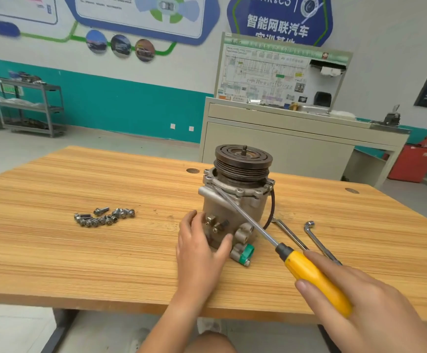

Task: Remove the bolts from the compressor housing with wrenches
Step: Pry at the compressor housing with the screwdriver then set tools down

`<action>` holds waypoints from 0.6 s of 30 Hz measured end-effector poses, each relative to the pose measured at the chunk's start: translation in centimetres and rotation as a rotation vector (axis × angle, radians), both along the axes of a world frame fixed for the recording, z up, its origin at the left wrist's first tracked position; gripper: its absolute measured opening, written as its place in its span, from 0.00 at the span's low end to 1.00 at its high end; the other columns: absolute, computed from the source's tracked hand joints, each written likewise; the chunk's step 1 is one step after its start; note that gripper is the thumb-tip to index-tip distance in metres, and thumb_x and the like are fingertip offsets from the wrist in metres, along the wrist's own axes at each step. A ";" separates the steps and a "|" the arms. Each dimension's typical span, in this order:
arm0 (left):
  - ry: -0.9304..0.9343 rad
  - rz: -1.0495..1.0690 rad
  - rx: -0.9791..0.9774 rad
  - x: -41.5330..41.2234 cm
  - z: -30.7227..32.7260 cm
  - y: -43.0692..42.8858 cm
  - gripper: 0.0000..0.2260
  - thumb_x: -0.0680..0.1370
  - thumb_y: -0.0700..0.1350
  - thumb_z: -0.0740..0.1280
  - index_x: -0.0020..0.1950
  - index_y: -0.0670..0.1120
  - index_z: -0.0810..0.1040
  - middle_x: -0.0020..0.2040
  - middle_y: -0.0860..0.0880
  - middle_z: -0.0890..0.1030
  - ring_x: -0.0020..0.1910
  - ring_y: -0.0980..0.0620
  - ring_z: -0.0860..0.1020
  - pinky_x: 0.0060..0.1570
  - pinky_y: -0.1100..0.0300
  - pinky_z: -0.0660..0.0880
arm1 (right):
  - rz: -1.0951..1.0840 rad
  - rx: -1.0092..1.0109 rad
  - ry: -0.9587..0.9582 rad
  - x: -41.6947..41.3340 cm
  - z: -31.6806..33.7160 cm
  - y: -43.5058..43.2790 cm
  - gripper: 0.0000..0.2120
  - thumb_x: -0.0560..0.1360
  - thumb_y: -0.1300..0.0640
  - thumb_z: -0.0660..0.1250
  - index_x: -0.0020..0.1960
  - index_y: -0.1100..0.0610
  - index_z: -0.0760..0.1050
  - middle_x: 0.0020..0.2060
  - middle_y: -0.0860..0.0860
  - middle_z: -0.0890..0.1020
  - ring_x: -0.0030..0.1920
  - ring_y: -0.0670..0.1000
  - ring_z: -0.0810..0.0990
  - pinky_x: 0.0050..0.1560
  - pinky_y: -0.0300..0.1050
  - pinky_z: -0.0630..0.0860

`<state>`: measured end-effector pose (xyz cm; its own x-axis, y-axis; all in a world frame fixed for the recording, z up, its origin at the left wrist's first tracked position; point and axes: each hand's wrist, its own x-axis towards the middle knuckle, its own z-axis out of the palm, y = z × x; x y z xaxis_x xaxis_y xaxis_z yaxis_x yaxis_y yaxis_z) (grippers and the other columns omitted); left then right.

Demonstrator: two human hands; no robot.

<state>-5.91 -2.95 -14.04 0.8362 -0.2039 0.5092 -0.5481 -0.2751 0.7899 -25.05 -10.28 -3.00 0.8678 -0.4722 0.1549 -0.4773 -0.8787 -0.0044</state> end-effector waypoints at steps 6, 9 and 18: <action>0.123 -0.080 -0.070 1.6 0.7 -0.3 0.29 0.72 0.52 0.72 0.69 0.46 0.67 0.55 0.57 0.70 0.56 0.57 0.73 0.49 0.68 0.67 | 0.154 -0.053 -0.148 0.5 -0.7 -0.9 0.22 0.74 0.34 0.44 0.67 0.32 0.45 0.57 0.35 0.68 0.58 0.38 0.70 0.42 0.33 0.58; 0.138 -0.045 -0.083 1.9 0.9 -0.5 0.28 0.70 0.52 0.74 0.66 0.46 0.70 0.53 0.57 0.72 0.54 0.56 0.74 0.48 0.66 0.68 | 0.105 -0.091 -0.197 1.2 -0.7 -1.1 0.23 0.74 0.34 0.43 0.68 0.32 0.44 0.57 0.35 0.67 0.58 0.38 0.69 0.42 0.33 0.59; 0.132 -0.030 -0.187 -1.7 0.1 -1.8 0.27 0.72 0.52 0.72 0.67 0.46 0.69 0.50 0.65 0.66 0.50 0.60 0.73 0.44 0.80 0.65 | 0.052 -0.095 -0.489 0.3 -1.2 -0.6 0.14 0.62 0.48 0.67 0.44 0.53 0.82 0.31 0.52 0.82 0.26 0.57 0.80 0.27 0.33 0.60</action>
<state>-7.57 -4.79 -13.91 0.8929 -0.1419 0.4274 -0.4427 -0.1021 0.8908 -24.78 -10.93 -4.20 0.7051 -0.3941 0.5895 -0.3950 -0.9087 -0.1350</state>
